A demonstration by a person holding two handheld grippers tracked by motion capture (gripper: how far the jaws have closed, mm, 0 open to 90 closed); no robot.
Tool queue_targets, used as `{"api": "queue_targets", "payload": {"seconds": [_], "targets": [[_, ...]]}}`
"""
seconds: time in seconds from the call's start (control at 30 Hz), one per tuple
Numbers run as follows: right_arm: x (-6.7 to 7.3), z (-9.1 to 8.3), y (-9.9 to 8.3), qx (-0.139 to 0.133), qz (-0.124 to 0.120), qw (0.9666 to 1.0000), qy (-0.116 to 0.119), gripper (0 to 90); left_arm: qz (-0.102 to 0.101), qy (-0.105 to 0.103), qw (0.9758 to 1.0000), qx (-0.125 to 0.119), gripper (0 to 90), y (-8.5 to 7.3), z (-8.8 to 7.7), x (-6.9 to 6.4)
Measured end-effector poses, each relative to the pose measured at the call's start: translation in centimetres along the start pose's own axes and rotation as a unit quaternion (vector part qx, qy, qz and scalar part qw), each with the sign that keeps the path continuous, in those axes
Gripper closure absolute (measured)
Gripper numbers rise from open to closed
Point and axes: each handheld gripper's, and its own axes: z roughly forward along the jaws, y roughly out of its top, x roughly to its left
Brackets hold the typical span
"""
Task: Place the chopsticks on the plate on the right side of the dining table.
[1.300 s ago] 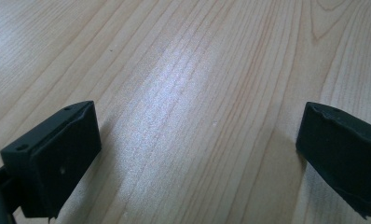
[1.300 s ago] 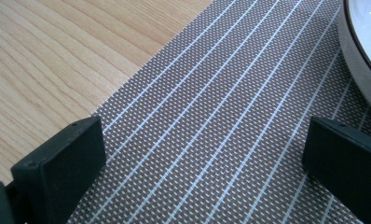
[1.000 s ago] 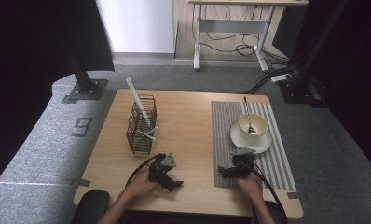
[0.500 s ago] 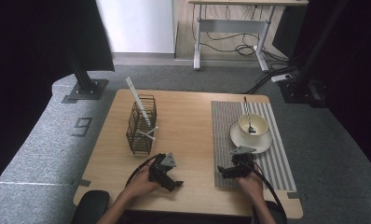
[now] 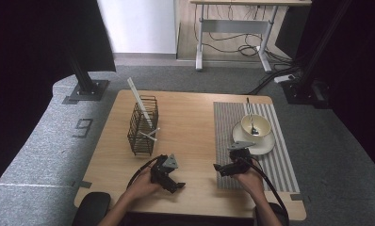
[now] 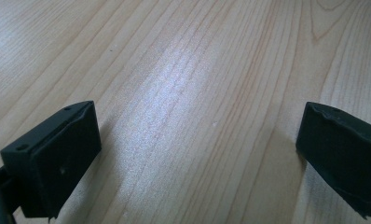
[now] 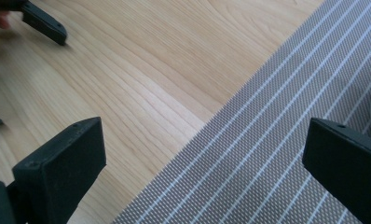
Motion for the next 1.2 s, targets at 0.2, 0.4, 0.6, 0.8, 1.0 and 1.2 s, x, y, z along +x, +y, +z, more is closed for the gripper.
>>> {"api": "queue_targets", "payload": {"seconds": [0.2, 0.4, 0.6, 0.8, 1.0, 1.2], "targets": [[0.5, -0.2, 1.3, -0.003, -0.006, 1.0, 0.007, 0.0, -0.001, 0.0, 1.0, 0.0, 0.0, 0.0, 0.0, 0.0], [1.1, -0.4, 2.9, -0.014, -0.017, 0.9996, 0.015, 0.0, -0.001, 0.001, 1.0, 0.0, 0.0, 0.0, 0.0, 0.0], [1.3, -0.5, 4.2, -0.018, -0.024, 0.9993, 0.021, 0.0, -0.001, 0.001, 1.0, -0.001, 0.0, 0.0, 0.0, 0.0], [1.7, -0.6, 5.9, -0.026, -0.022, 0.9985, 0.043, 0.0, -0.001, 0.001, 1.0, -0.001, 0.0, 0.0, 0.0, 0.0], [2.3, -0.6, 7.7, -0.022, -0.029, 0.998, 0.052, 0.0, -0.001, 0.001, 1.0, 0.0, 0.0, 0.0, 0.0, 0.0], [3.1, -0.1, 9.3, -0.018, -0.039, 0.9971, 0.063, 0.0, -0.001, 0.001, 1.0, 0.0, 0.0, 0.0, 0.0, 0.0]]}}
